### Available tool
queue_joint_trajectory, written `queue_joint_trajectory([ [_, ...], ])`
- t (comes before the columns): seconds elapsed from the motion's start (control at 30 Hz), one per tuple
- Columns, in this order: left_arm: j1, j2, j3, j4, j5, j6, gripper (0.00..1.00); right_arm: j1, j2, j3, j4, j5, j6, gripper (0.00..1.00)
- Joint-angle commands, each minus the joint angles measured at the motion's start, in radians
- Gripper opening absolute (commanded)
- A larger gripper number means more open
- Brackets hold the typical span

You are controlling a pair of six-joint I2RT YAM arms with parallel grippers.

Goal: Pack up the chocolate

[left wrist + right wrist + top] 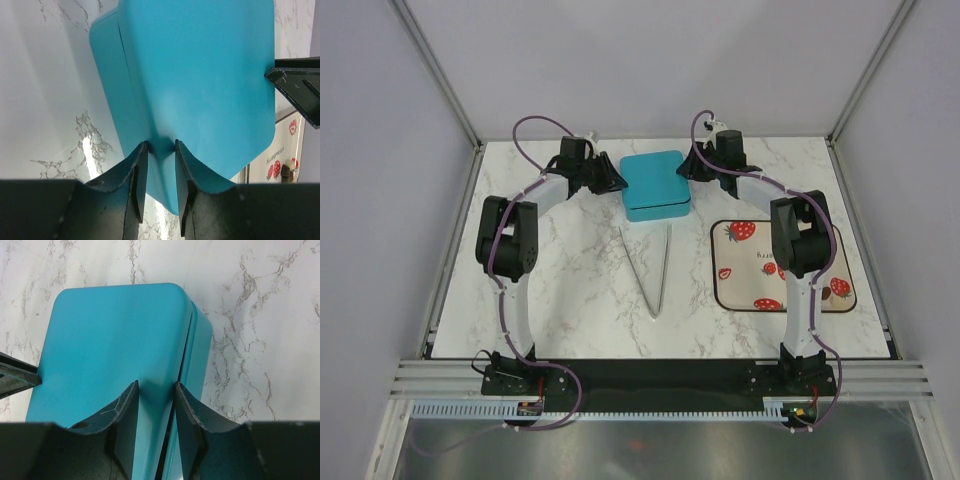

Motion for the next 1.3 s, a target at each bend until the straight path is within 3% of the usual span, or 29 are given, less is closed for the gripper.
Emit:
queue_joint_trajectory([
  [0.0, -0.013, -0.072, 0.000, 0.027, 0.060, 0.007, 0.34, 0.020, -0.055, 0.000, 0.042, -0.064, -0.005, 0.40],
  [0.63, -0.016, -0.041, 0.011, 0.033, 0.061, 0.003, 0.39, -0.002, -0.062, -0.023, 0.039, -0.018, -0.020, 0.39],
  [1.27, -0.016, 0.017, 0.047, 0.024, 0.034, 0.018, 0.40, -0.011, 0.050, 0.034, 0.049, -0.035, -0.016, 0.37],
])
